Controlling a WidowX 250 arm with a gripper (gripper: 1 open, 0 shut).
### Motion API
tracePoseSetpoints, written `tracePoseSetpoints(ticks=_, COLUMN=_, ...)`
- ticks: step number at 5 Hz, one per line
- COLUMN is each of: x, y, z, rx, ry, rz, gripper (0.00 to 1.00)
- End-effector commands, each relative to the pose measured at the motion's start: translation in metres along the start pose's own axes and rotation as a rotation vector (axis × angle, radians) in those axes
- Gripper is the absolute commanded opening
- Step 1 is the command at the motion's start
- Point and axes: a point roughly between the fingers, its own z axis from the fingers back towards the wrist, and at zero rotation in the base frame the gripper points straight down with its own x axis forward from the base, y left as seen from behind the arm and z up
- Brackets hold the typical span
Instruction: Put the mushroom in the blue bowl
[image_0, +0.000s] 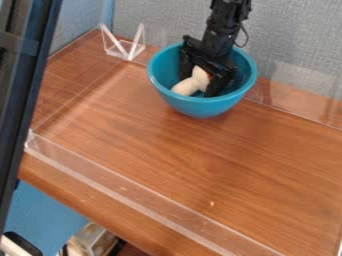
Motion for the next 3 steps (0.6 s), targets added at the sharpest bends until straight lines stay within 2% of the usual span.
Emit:
tracePoseSetpoints(ticks=1, x=-0.0007, y=0.0192, z=0.0256, rx=0.009, ry=-0.065, rz=0.041, gripper=1.00)
tracePoseSetpoints(ticks=3, x=-0.0060, y=0.0212, z=0.0279, rx=-0.007, ry=-0.061, rz=0.040, gripper=1.00)
